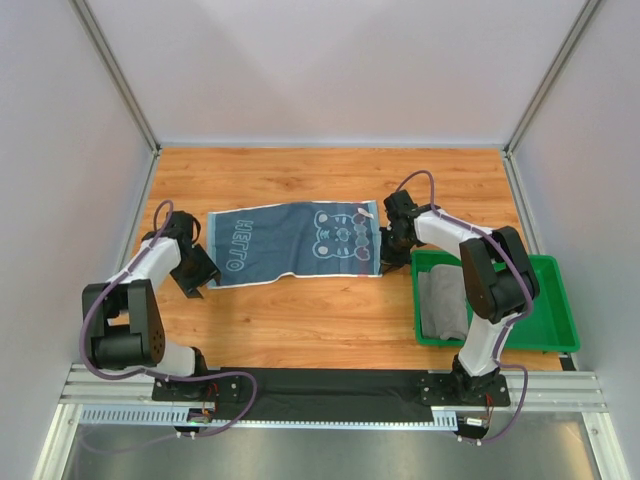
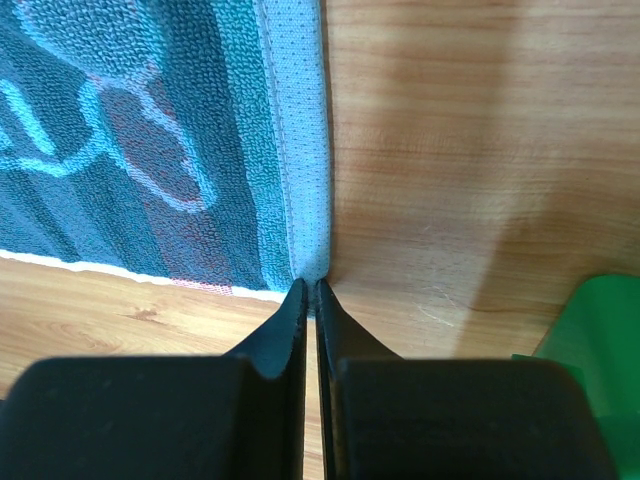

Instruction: Roll the towels

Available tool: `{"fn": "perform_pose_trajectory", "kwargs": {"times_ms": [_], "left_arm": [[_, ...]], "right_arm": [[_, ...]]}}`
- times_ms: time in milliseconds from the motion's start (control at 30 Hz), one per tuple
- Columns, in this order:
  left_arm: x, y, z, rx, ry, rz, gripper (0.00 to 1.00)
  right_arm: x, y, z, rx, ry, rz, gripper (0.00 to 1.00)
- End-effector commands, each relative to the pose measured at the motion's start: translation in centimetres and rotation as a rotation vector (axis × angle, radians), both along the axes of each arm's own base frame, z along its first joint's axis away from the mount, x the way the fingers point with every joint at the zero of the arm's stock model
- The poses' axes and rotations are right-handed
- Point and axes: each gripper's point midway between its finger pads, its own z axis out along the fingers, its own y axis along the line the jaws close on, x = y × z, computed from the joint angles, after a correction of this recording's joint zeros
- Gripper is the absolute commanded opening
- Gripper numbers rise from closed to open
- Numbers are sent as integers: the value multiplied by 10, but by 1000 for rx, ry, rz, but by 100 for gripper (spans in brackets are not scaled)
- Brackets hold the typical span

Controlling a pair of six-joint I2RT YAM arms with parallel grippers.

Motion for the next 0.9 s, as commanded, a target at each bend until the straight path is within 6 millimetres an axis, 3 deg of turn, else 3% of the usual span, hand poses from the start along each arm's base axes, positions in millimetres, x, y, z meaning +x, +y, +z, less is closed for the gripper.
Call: {"fn": "perform_pose_trajectory", "kwargs": {"times_ms": [0, 400, 700, 767, 867], "left_arm": [[9, 6, -6, 44, -2, 27, 60], [22, 9, -25, 51, 25, 30, 55], [36, 17, -24, 78, 6, 36, 17], [38, 19, -25, 77, 8, 40, 3], [38, 22, -24, 73, 14, 48, 0]], "right_arm": [[1, -6, 1, -18, -20, 10, 0], [-6, -10, -1, -30, -12, 31, 0], [-11, -11, 0, -29, 0, 42, 0], [-12, -12, 2, -30, 0, 43, 0], [-14, -14, 4, -30, -3, 43, 0]]}}
